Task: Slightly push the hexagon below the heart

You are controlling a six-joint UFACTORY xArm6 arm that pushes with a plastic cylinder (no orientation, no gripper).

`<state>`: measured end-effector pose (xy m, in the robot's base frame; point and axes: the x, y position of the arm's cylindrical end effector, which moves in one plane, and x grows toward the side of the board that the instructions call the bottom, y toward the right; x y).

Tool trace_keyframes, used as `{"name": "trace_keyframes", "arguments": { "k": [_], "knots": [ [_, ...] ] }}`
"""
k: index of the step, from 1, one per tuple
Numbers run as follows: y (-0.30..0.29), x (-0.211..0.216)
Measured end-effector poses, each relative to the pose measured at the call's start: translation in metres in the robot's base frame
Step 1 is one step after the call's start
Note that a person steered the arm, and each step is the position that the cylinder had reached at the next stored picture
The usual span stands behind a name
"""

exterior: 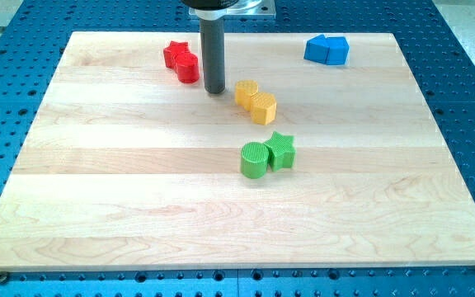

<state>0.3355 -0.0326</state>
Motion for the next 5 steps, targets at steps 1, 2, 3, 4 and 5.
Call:
{"name": "trace_keyframes", "arguments": {
  "k": [1, 2, 3, 4, 5],
  "knots": [
    [0.002, 0.010],
    [0.025, 0.013],
    [0.035, 0.005],
    [0.034, -0.016],
    [0.063, -0.018]
  ]
}}
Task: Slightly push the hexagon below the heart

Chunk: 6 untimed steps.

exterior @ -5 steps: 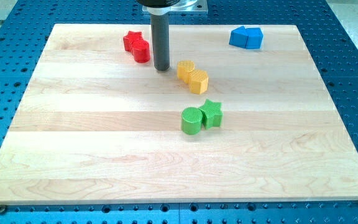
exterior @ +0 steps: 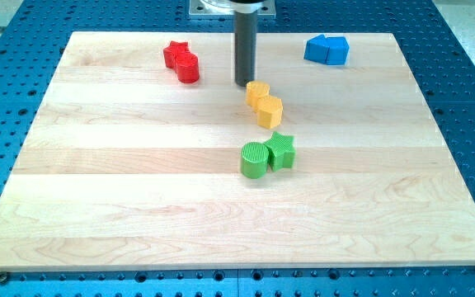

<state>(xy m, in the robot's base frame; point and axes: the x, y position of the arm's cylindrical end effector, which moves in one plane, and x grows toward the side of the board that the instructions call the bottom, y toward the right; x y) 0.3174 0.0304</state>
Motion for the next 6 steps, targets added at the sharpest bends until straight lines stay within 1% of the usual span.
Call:
{"name": "trace_keyframes", "arguments": {
  "k": [1, 2, 3, 4, 5, 6],
  "knots": [
    [0.045, 0.011],
    [0.075, 0.061],
    [0.070, 0.099],
    [0.042, 0.105],
    [0.122, 0.064],
    [0.215, 0.008]
  ]
}}
